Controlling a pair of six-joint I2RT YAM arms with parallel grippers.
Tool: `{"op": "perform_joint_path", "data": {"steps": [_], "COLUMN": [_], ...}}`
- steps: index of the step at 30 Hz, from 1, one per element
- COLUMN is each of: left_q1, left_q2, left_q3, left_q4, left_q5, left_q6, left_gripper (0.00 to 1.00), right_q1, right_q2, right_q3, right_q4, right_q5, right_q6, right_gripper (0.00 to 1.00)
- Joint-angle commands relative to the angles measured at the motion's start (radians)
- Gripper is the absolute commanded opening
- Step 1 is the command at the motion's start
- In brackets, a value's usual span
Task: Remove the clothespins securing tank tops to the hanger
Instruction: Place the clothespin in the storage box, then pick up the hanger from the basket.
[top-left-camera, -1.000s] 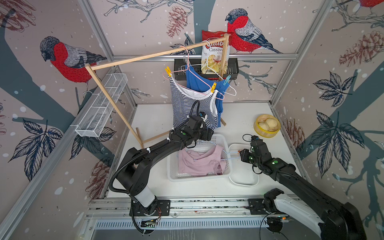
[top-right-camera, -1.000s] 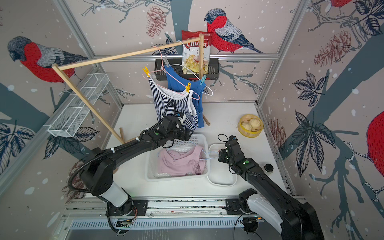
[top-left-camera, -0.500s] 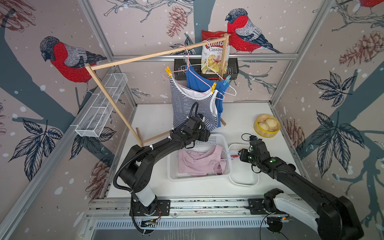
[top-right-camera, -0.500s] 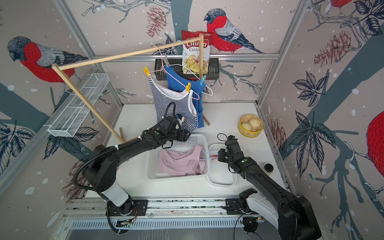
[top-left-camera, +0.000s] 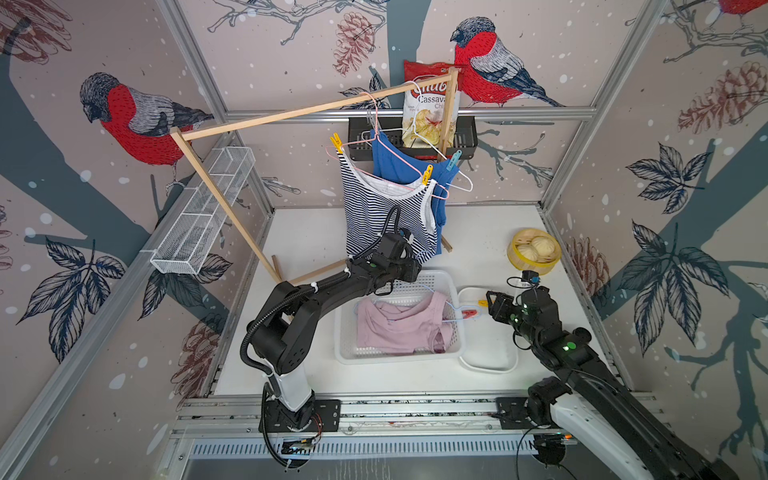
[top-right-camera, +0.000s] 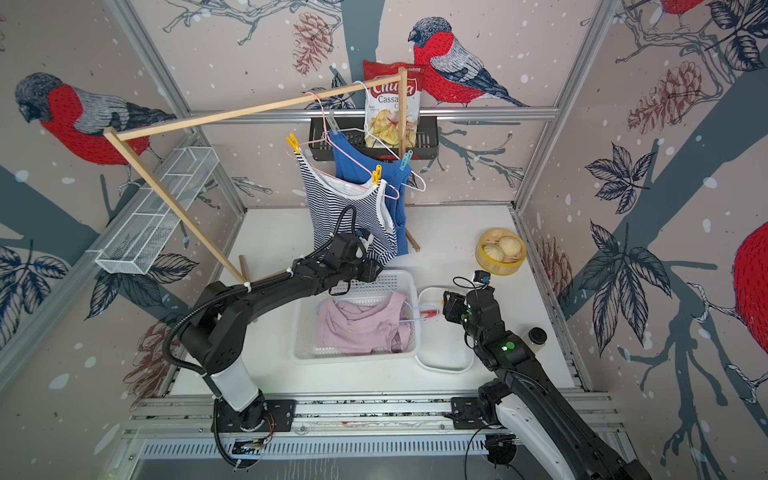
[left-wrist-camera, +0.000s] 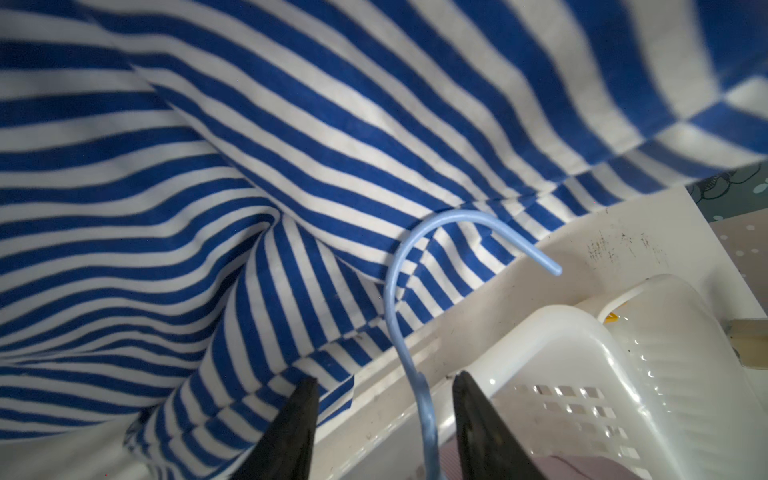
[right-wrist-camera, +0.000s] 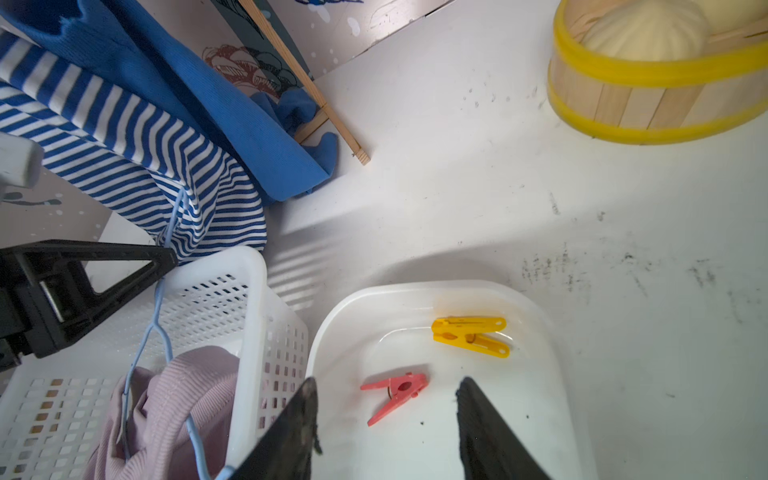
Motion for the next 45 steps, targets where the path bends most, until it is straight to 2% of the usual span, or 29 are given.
{"op": "perform_joint_path", "data": {"steps": [1, 9, 20, 22, 24, 33, 40, 45], "left_q1": [0.001, -0.001, -0.004, -0.004, -0.004, -0.042, -0.157, -0.227], "left_q2": [0.013, 0.033, 0.027, 0.008, -0.015, -0.159, -0.308, -0.407], "left_q3": [0.006, 0.014, 0.018, 0.020, 0.024, 0.014, -0.025, -0.031], "left_q4": [0.004, 0.045, 0.063, 0.060, 0.051, 0.026, 0.073, 0.083], "left_q5": [0.039, 0.069, 0.033, 0.018, -0.010, -0.198, -0.510, -0.740], "left_q6": [-0.027, -0.034, -0.027, -0.017, -0.004, 0.026, 0.124, 0.182], "left_gripper": [0.47, 0.40, 0.05, 0.00, 0.00, 0.00, 0.00, 0.00], "right_q1": [0.001, 0.001, 0.002, 0.002, 0.002, 0.003, 0.019, 0.087], "right_q2": [-0.032, -0.038, -0.057, -0.064, -0.070, -0.088, -0.126, -0.204], "right_q3": [-0.019, -0.032, -0.030, -0.032, -0.031, -0.034, -0.070, -0.065], "right_q4": [0.045, 0.049, 0.087, 0.103, 0.115, 0.191, 0.314, 0.393], "right_q5": [0.038, 0.027, -0.011, -0.022, -0.033, -0.111, -0.175, -0.186], "right_q6": [0.018, 0.019, 0.000, -0.006, -0.013, -0.053, -0.087, -0.137], "right_gripper": [0.56, 0.56, 0.54, 0.54, 0.54, 0.52, 0.51, 0.54]}}
